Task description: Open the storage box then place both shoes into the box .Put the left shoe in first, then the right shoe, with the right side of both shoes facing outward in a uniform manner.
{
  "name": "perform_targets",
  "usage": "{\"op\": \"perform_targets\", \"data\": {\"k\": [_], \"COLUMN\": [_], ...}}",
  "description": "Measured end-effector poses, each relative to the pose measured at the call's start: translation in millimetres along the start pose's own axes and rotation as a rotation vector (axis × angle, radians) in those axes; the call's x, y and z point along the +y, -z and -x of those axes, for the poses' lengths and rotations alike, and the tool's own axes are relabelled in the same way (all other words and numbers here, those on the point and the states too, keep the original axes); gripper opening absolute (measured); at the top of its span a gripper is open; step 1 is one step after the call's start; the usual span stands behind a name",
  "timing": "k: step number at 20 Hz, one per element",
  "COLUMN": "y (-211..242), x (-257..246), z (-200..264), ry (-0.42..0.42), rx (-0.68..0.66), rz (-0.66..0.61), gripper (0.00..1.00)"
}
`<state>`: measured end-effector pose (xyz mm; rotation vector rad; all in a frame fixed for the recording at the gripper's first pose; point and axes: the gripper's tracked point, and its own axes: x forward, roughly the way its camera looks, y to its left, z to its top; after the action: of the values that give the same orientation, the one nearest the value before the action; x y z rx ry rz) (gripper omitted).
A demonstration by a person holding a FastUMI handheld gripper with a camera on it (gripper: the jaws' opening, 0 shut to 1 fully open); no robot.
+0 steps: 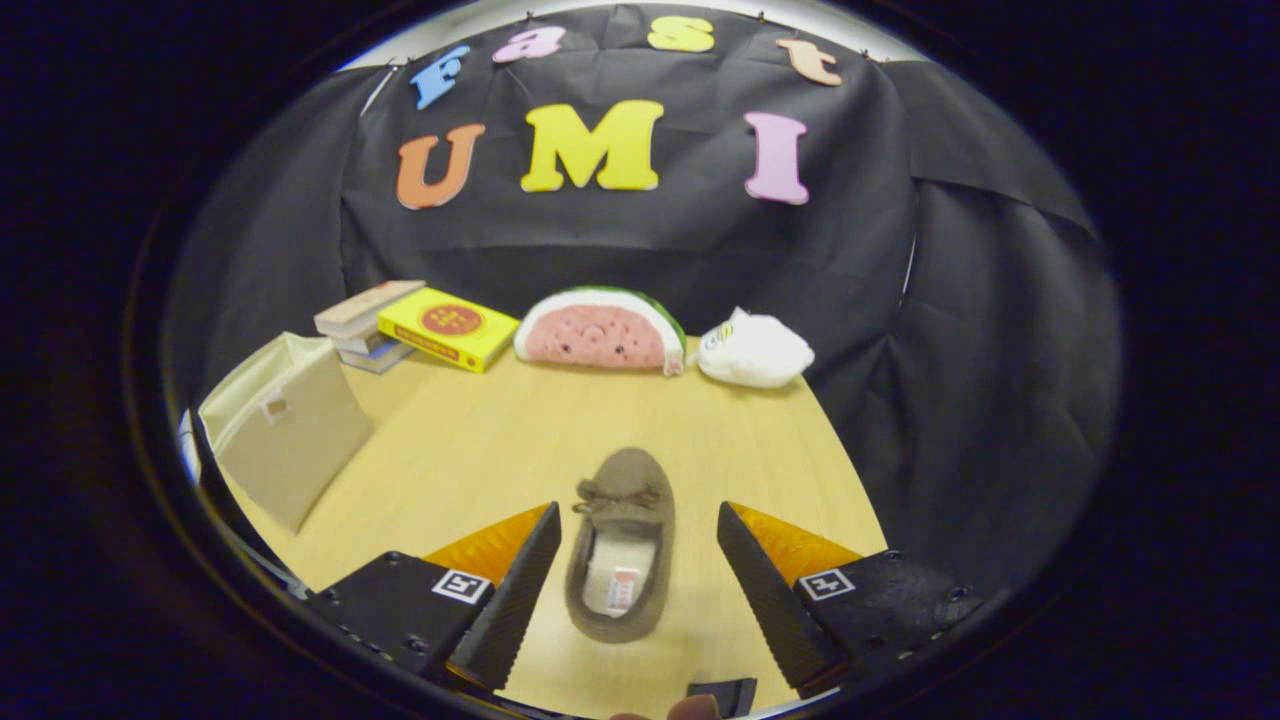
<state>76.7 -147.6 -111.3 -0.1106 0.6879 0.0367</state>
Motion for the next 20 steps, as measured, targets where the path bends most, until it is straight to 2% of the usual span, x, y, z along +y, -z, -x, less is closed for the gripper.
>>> {"op": "perform_targets", "data": {"k": [2, 5, 7, 9, 10, 12, 13, 15, 16, 17, 20], "y": [18, 37, 42, 45, 45, 48, 45, 49, 49, 48, 47], "x": [-9, -14, -13, -11, -11, -6, -6, -5, -5, -12, -11], "z": [-23, -47, -60, -65, -72, -77, -80, -82, -84, -86, -89], "ry": [-0.009, -0.035, -0.059, -0.068, -0.069, -0.084, -0.094, -0.076, -0.073, -0.039, -0.034], "rx": [0.099, 0.18, 0.202, 0.211, 0.219, 0.235, 0.234, 0.238, 0.246, 0.247, 0.234], "rz": [-0.026, -0.046, -0.06, -0.07, -0.066, -0.07, -0.077, -0.085, -0.08, -0.069, -0.1], "gripper": [0.96, 0.96, 0.96, 0.91, 0.78, 0.7, 0.7, 0.35, 0.25, 0.25, 0.01]}}
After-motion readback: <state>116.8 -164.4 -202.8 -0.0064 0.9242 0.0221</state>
